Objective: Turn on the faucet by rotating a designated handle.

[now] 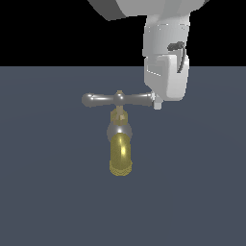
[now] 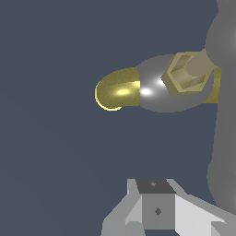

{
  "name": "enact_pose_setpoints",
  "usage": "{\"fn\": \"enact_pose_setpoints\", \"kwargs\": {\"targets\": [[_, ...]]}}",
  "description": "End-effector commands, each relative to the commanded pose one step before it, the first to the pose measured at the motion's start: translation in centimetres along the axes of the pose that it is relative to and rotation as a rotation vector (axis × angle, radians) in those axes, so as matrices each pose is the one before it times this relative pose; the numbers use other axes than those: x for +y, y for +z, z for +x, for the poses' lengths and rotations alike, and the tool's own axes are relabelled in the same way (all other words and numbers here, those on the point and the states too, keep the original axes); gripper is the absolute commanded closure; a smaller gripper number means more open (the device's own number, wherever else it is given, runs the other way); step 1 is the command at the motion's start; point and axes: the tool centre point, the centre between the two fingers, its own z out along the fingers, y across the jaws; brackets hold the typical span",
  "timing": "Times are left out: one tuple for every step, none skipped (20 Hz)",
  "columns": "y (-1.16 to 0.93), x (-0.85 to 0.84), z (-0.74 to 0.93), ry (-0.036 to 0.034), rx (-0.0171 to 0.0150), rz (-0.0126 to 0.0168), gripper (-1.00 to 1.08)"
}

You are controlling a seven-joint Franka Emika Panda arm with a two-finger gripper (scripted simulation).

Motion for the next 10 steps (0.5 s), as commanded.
{"fn": "enact_pose_setpoints", "kwargs": {"targets": [[0.152,0.132,0.044,-0.00904,0.00061,-0.00018,1.08],[0.023,0.019,0.013,-0.00138,0.00010,0.00005,1.08],[0.007,0.001,-0.016,0.00000,0.00000,0.00000,1.08],[0.000,0.000,0.000,0.00000,0.00000,0.00000,1.08],[0.000,0.000,0.000,0.00000,0.00000,0.00000,1.08],[0.000,0.000,0.000,0.00000,0.00000,0.00000,1.08],[-0.011,-0.008,0.024,0.00000,0.00000,0.00000,1.08],[0.001,0.267,-0.036,0.00000,0.00000,0.00000,1.08],[0.001,0.268,-0.036,0.00000,0.00000,0.00000,1.08],[0.001,0.268,-0.036,0.00000,0.00000,0.00000,1.08]]}}
